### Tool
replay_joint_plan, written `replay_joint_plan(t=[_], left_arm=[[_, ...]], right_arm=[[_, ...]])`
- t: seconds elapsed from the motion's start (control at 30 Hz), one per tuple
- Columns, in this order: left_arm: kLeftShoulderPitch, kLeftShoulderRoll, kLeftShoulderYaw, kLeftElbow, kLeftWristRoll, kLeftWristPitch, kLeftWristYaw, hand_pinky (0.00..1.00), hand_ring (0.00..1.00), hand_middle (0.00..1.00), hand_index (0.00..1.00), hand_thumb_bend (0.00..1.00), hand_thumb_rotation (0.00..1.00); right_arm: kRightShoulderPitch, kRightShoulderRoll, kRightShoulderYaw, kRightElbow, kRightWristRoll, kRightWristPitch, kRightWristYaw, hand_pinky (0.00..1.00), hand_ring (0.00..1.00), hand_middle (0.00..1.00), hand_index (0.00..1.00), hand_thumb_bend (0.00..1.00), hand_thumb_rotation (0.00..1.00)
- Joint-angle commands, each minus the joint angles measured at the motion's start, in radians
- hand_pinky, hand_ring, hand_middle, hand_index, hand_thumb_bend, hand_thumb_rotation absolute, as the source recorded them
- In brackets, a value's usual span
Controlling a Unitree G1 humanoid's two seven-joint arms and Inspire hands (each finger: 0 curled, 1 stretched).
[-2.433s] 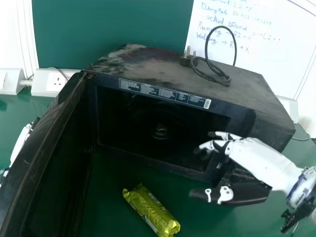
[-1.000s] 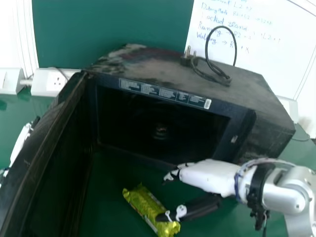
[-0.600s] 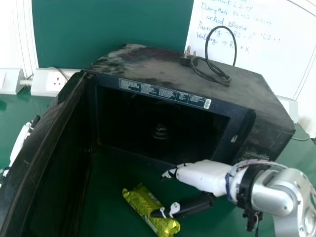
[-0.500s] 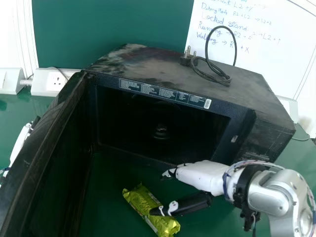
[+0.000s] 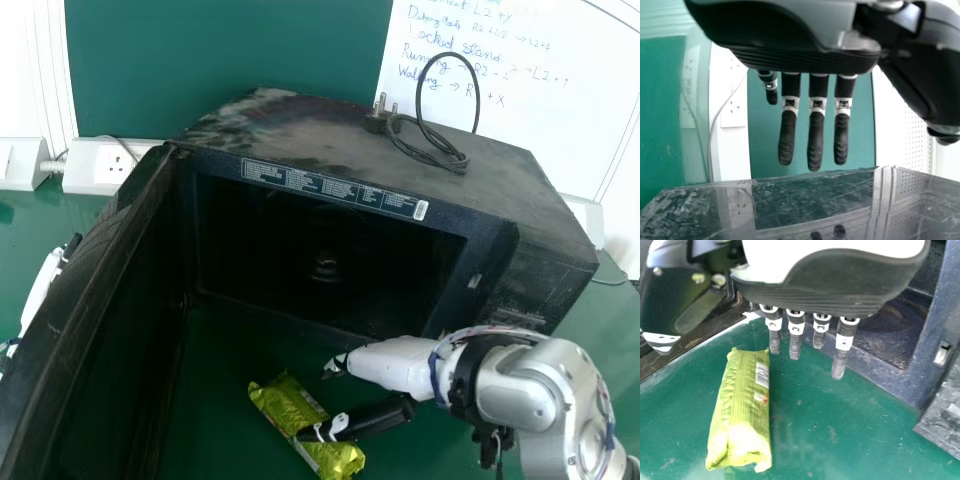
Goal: Put biscuit inside oven
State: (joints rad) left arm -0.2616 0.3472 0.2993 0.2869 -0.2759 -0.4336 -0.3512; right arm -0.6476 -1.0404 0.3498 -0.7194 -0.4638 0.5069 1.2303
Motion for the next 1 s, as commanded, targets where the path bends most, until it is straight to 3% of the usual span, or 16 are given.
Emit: replay_joint_plan(t=[0.0, 0.07, 0.27, 0.37, 0.47, 0.57, 0.7, 0.77, 0.8, 0.87, 0.97], left_arm=[[0.006, -0.004, -0.001, 0.009, 0.005, -0.011, -0.001, 0.3, 0.37, 0.43, 0.48, 0.52, 0.07], [0.005, -0.004, 0.001, 0.017, 0.003, -0.015, -0.005, 0.3, 0.37, 0.43, 0.48, 0.52, 0.07], [0.008, -0.007, 0.001, 0.007, -0.008, -0.005, -0.009, 0.3, 0.37, 0.43, 0.48, 0.52, 0.07], [0.011, -0.006, 0.001, 0.005, 0.001, -0.008, -0.003, 0.3, 0.38, 0.43, 0.48, 0.52, 0.07], [0.008, -0.009, 0.002, 0.009, -0.01, -0.011, -0.011, 0.3, 0.38, 0.43, 0.48, 0.52, 0.07], [0.011, -0.009, 0.001, 0.002, -0.004, -0.003, -0.003, 0.3, 0.38, 0.43, 0.48, 0.52, 0.07], [0.01, -0.007, 0.0, 0.002, -0.003, -0.007, -0.006, 0.3, 0.37, 0.43, 0.48, 0.52, 0.07], [0.008, -0.007, 0.0, 0.006, -0.006, -0.009, -0.01, 0.3, 0.38, 0.43, 0.48, 0.52, 0.07], [0.008, -0.008, 0.001, 0.008, -0.005, -0.01, -0.009, 0.3, 0.38, 0.43, 0.48, 0.52, 0.07], [0.008, -0.007, 0.002, 0.013, -0.007, -0.011, -0.011, 0.3, 0.38, 0.43, 0.48, 0.52, 0.07], [0.009, -0.01, 0.003, 0.011, -0.017, -0.004, -0.015, 0.31, 0.38, 0.43, 0.48, 0.52, 0.07]], right_arm=[[0.007, 0.011, -0.001, 0.008, -0.009, -0.016, 0.001, 0.78, 0.91, 0.92, 0.92, 0.99, 0.71], [0.013, 0.019, -0.004, 0.014, -0.01, -0.025, 0.0, 0.78, 0.9, 0.9, 0.91, 0.99, 0.7], [0.0, 0.033, 0.014, 0.019, -0.025, 0.001, 0.045, 0.54, 0.65, 0.71, 0.93, 0.97, 0.63], [-0.009, 0.039, 0.025, 0.027, -0.037, -0.005, 0.068, 0.63, 0.76, 0.79, 0.92, 0.97, 0.61], [-0.012, 0.051, 0.03, 0.038, -0.048, -0.002, 0.081, 0.63, 0.76, 0.77, 0.92, 0.98, 0.59], [-0.001, 0.06, 0.031, 0.049, -0.062, -0.019, 0.074, 0.49, 0.58, 0.66, 0.92, 1.0, 0.6], [0.007, 0.08, 0.028, 0.066, -0.059, -0.02, 0.075, 0.41, 0.49, 0.57, 0.93, 1.0, 0.58], [0.002, 0.083, 0.038, 0.074, -0.066, -0.022, 0.086, 0.46, 0.57, 0.63, 0.93, 1.0, 0.58], [0.0, 0.083, 0.043, 0.078, -0.07, -0.028, 0.088, 0.57, 0.7, 0.74, 0.94, 1.0, 0.58], [-0.001, 0.086, 0.05, 0.085, -0.077, -0.04, 0.091, 0.71, 0.83, 0.86, 0.94, 1.0, 0.59], [0.002, 0.092, 0.055, 0.094, -0.088, -0.048, 0.093, 0.72, 0.84, 0.9, 0.94, 1.0, 0.6]])
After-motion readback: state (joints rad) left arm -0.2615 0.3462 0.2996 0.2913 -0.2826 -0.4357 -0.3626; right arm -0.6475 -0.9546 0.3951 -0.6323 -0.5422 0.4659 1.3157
